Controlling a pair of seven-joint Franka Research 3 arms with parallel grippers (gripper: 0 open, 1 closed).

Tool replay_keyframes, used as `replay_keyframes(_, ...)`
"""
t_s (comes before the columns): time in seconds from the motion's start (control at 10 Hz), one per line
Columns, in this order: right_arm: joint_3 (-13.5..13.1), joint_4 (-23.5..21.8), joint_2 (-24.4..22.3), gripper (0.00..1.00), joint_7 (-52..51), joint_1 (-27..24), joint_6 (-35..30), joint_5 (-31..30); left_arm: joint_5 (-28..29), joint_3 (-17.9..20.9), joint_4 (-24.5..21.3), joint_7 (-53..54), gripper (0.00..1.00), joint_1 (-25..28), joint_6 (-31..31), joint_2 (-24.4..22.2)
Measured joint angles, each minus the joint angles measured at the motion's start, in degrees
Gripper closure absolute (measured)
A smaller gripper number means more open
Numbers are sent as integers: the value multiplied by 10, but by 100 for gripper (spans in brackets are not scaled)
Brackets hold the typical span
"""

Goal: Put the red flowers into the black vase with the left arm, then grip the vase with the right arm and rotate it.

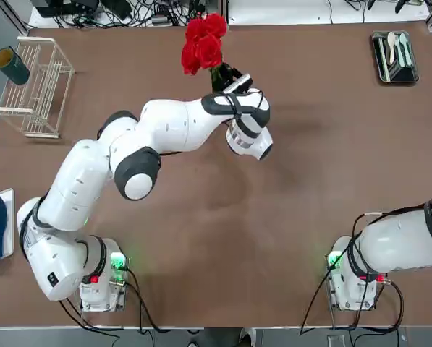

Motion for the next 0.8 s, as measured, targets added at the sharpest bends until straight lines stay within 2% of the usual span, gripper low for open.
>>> replay_keyframes(0.8,0,0,0,0,0,1,0,0,3,6,6,-1,44,-1,1,0)
